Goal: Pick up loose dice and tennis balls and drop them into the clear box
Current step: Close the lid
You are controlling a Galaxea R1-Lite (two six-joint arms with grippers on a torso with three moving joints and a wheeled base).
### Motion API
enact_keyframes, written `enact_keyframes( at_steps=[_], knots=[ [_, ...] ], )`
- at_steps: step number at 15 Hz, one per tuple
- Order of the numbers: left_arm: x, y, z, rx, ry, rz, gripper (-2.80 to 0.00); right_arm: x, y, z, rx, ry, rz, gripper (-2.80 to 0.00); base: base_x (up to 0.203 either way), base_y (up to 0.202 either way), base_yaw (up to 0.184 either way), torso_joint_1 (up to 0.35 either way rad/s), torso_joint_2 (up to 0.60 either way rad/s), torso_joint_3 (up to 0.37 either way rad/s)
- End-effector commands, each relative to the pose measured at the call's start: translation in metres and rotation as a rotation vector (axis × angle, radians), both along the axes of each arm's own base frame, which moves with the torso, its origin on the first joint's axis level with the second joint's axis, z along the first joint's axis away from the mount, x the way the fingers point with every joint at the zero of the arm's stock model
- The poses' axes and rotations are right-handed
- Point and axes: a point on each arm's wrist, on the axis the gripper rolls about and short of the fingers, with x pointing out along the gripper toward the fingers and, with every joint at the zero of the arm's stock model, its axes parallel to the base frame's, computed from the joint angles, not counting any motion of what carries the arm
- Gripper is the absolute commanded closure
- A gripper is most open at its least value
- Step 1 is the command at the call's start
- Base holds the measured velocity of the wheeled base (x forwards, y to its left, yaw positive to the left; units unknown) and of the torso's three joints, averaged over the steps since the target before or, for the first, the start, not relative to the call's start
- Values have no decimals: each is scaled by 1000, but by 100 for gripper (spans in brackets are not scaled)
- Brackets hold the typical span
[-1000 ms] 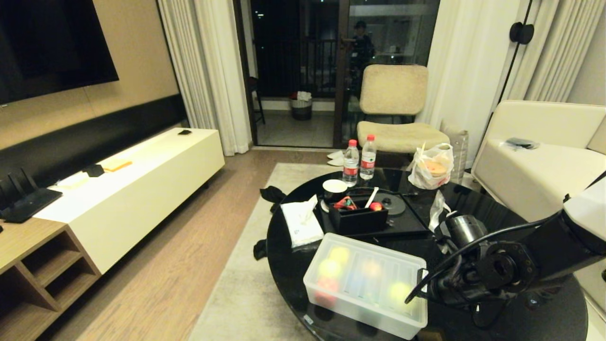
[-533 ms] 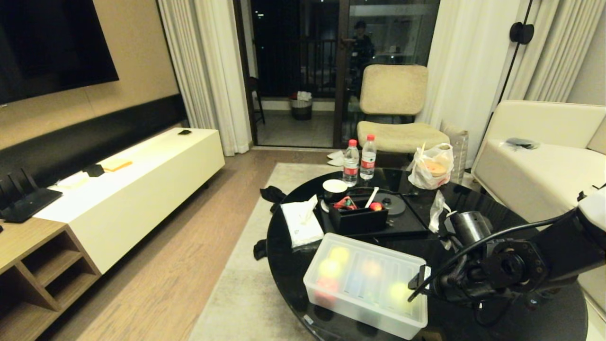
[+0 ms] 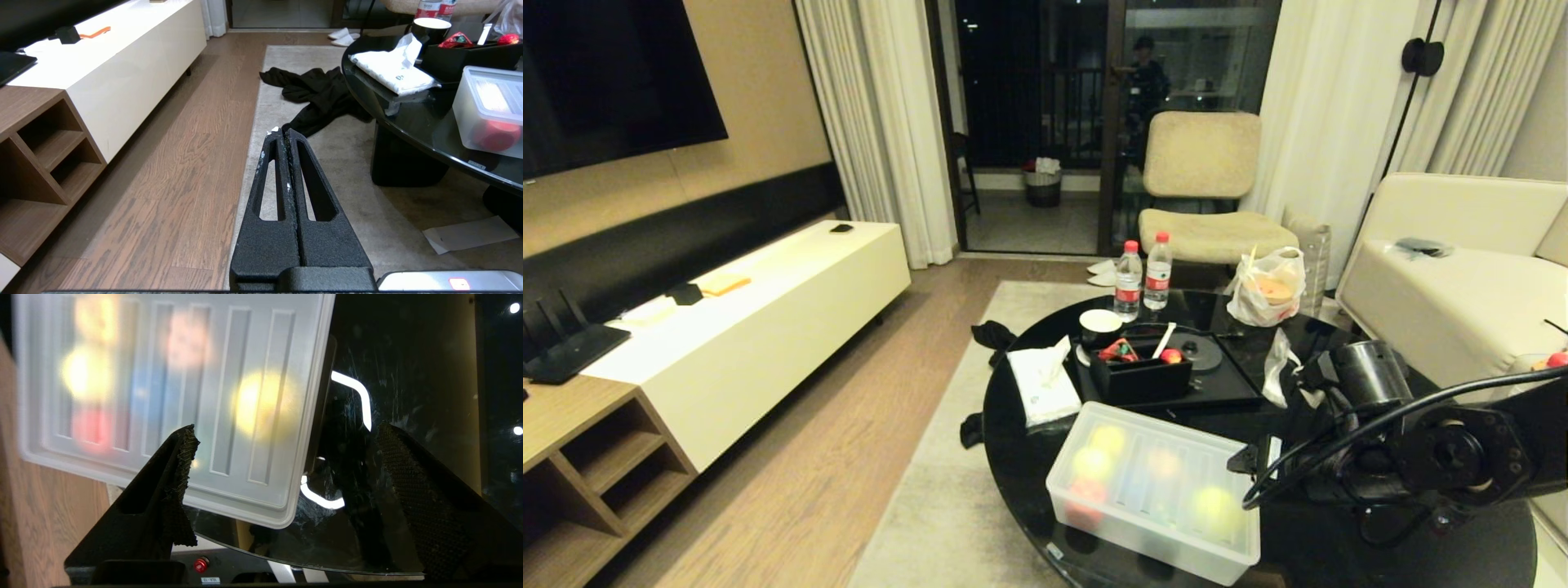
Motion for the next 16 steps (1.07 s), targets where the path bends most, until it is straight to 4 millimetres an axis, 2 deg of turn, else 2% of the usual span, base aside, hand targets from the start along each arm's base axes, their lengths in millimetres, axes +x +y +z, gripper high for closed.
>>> enact_keyframes(
  at_steps=[1,3,4,5,8,12,16],
  knots=[
    [0,0,0,0,1,0,0,-6,-1,20,8,-71,-1,-280,0,0,0,0,0,0],
    [0,0,0,0,1,0,0,-10,-1,27,4,-82,-3,-280,0,0,0,0,0,0],
    [0,0,0,0,-1,0,0,-11,-1,30,4,-84,-3,0,0,0,0,0,0,0],
    [0,0,0,0,1,0,0,-12,-2,33,4,-87,-5,0,0,0,0,0,0,0],
    [0,0,0,0,1,0,0,-19,-5,60,-16,-95,13,0,0,0,0,0,0,0],
    [0,0,0,0,1,0,0,-16,-6,97,-27,-112,26,0,0,0,0,0,0,0],
    [0,0,0,0,1,0,0,-9,-4,111,-57,-151,78,0,0,0,0,0,0,0]
  ],
)
